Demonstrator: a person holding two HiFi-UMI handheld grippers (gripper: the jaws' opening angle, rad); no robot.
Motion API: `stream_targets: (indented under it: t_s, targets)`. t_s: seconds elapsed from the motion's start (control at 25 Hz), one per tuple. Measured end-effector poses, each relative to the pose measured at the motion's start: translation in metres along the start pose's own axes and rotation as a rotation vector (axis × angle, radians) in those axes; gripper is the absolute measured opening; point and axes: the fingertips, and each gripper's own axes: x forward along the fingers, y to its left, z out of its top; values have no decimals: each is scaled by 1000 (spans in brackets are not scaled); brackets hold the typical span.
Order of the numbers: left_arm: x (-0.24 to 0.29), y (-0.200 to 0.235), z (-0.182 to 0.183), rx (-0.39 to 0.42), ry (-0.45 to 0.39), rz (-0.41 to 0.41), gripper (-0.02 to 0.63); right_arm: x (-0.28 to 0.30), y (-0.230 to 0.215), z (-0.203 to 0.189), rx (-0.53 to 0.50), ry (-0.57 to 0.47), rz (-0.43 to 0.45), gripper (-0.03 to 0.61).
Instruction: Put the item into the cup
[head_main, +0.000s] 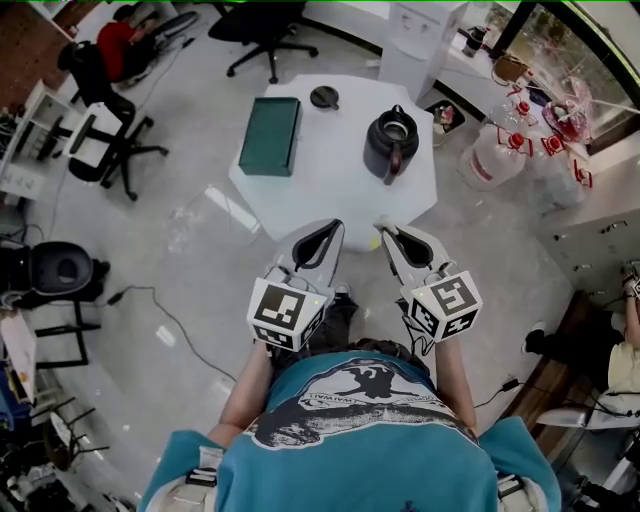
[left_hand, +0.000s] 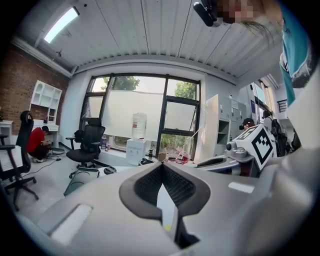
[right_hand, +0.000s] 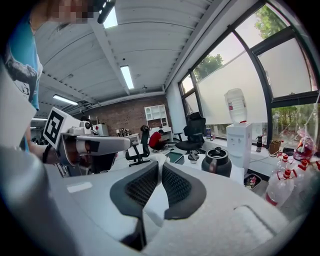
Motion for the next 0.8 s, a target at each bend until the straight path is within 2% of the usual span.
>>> stream_targets:
  t_s: [0.24,0.56,0.8]
  targets:
    - [18,16,-2,-4,16,-49,18,25,-18,9,-7,12,-42,26]
    - [30,31,-3,-13,18,-47,18,39,-46,18,-28,33,-77,26]
    - [44,31,1,-20,20,-46,18,47,-77,32,-83,52,-88,26]
